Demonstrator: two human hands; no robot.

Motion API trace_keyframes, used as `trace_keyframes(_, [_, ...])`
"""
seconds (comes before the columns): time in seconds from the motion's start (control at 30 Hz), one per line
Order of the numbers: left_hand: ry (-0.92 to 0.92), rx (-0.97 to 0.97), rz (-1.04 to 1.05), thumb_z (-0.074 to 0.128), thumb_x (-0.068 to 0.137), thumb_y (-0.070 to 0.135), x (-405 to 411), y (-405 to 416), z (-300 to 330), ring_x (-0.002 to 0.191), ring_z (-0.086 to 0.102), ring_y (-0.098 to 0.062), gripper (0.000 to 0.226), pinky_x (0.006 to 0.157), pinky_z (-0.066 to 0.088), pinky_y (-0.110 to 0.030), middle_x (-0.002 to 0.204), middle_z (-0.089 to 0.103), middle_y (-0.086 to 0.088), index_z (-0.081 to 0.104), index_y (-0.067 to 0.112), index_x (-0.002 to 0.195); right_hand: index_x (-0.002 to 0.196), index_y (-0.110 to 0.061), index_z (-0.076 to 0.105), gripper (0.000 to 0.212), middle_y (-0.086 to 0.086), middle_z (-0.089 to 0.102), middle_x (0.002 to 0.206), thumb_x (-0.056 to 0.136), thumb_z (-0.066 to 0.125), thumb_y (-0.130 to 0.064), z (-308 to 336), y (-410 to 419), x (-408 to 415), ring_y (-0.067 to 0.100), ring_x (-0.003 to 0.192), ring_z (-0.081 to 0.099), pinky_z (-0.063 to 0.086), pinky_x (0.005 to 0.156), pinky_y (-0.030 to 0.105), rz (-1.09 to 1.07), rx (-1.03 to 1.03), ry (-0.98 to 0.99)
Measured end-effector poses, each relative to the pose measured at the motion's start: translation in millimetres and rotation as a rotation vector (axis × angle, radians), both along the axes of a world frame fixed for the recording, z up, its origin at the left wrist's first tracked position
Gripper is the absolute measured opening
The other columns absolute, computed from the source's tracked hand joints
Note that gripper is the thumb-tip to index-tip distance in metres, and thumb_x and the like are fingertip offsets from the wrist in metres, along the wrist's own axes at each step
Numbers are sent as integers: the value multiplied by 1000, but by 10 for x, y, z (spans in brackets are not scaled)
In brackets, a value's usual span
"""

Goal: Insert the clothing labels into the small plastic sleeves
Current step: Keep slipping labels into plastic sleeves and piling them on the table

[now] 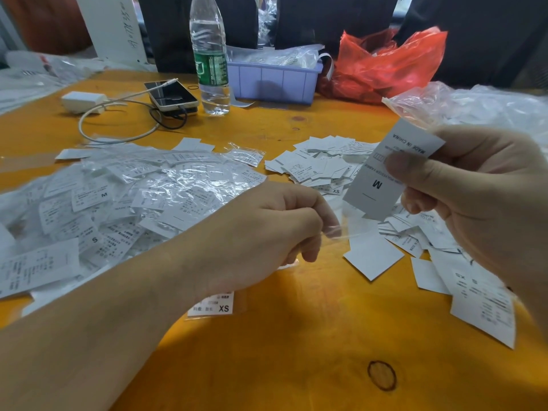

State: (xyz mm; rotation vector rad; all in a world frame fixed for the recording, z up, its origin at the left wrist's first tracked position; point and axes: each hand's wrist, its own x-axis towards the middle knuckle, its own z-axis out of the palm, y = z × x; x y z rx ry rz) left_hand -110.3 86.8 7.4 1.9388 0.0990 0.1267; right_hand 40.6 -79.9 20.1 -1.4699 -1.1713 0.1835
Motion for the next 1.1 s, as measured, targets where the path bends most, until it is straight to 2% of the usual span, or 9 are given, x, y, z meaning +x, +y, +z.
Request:
trace_keyframes(0.13, [25,-35,-36,43,79,20,6,11,10,54,41,-14,27,53,39,-24,53,48,6,67,8,80,86,-27,77,13,6,71,73,80,71,-37,2,8,-19,12,52,50,44,53,30,-28,23,-27])
trace_keyframes(0.23, [28,-52,-58,42,81,22,-1,6,28,52,38,-10,28,53,40,-23,53,42,6,68,14,74,86,-27,76,14,2,72,72,81,68,-37,10,9,-41,9,52,51,44,51,25,-46,20,-68])
trace_keyframes(0.3, [24,-61,-65,42,82,24,-2,5,35,53,38,-10,29,53,41,-23,54,41,5,69,18,72,87,-26,75,15,-1,72,71,81,67,-37,14,10,-50,9,51,52,44,51,25,-57,14,-93])
trace_keyframes(0.47, [38,-47,-50,45,83,28,8,18,15,54,40,-11,29,53,41,-24,54,43,6,66,10,78,88,-23,74,15,-6,71,68,81,67,-35,11,19,-62,8,52,52,44,51,24,-39,11,-78])
trace_keyframes(0.6, [41,-30,-44,46,84,31,14,22,8,52,39,-10,28,52,41,-24,51,42,9,66,13,76,85,-31,76,11,-2,72,73,81,68,-36,2,17,-72,12,56,54,46,53,26,-22,-31,-44])
trace_keyframes(0.73, [44,2,-20,49,83,34,12,10,-1,51,38,-11,26,58,39,-36,50,41,12,67,16,77,86,-24,77,11,6,70,72,80,69,-29,-10,27,-87,16,55,52,47,54,29,-4,-49,49])
trace_keyframes(0.87, [18,37,-4,53,82,37,8,2,-1,56,40,-15,26,59,38,-37,61,47,-7,68,15,80,82,-21,78,11,3,69,68,78,68,-22,-25,52,-112,13,53,50,46,53,25,28,-50,154])
trace_keyframes(1.0, [-13,40,8,54,82,36,1,6,-2,55,42,-14,28,57,35,-34,56,50,8,67,11,82,81,-19,79,10,5,67,66,76,70,-22,-41,67,-123,14,52,52,47,52,26,39,-59,225])
trace_keyframes(1.1, [-22,15,14,55,83,34,5,19,-12,56,46,-17,28,57,39,-34,57,55,9,67,8,81,83,-17,78,15,6,67,65,73,72,-25,-35,64,-124,15,52,54,49,53,26,61,-75,253])
